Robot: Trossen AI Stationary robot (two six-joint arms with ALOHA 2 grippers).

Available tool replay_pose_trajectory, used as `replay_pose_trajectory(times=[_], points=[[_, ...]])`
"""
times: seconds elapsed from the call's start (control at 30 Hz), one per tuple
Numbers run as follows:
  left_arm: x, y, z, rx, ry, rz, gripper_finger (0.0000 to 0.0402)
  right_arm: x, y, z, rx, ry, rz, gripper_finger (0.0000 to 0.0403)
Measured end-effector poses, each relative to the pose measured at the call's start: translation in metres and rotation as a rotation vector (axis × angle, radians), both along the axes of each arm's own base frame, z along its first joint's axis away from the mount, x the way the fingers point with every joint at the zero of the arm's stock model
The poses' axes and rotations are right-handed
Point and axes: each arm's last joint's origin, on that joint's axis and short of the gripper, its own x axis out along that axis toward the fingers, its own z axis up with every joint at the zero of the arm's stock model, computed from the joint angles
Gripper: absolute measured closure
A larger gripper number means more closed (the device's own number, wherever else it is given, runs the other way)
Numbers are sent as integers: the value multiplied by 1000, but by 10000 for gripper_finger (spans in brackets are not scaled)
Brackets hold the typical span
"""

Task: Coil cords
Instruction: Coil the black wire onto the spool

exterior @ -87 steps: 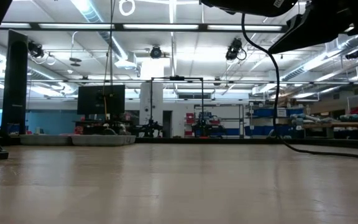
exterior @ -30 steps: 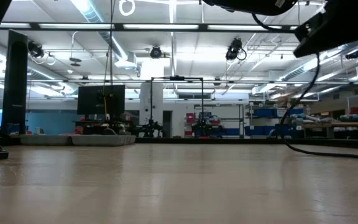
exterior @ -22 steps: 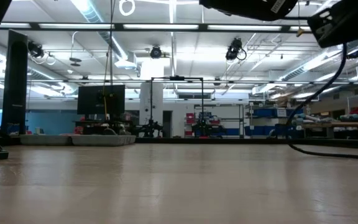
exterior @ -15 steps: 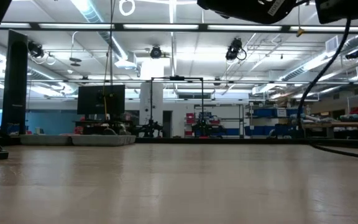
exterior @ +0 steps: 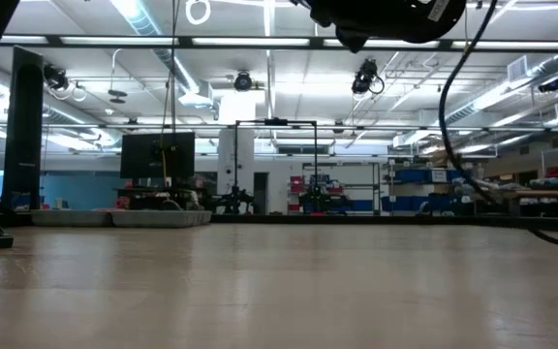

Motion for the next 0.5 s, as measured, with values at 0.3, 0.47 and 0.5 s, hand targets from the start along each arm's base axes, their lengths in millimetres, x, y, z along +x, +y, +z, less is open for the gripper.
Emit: replay_pose_trajectory(times=[0.3,0.47,0.5], points=[[0,-5,-10,-78,-6,-22,402,7,-14,15,18,41,54,403],[1,-7,-8,-103,-23,-32,402,10,-16,24,-30,26,55,402],[1,-7,-7,-112,-26,-38,402,11,-17,26,-31,19,43,401]])
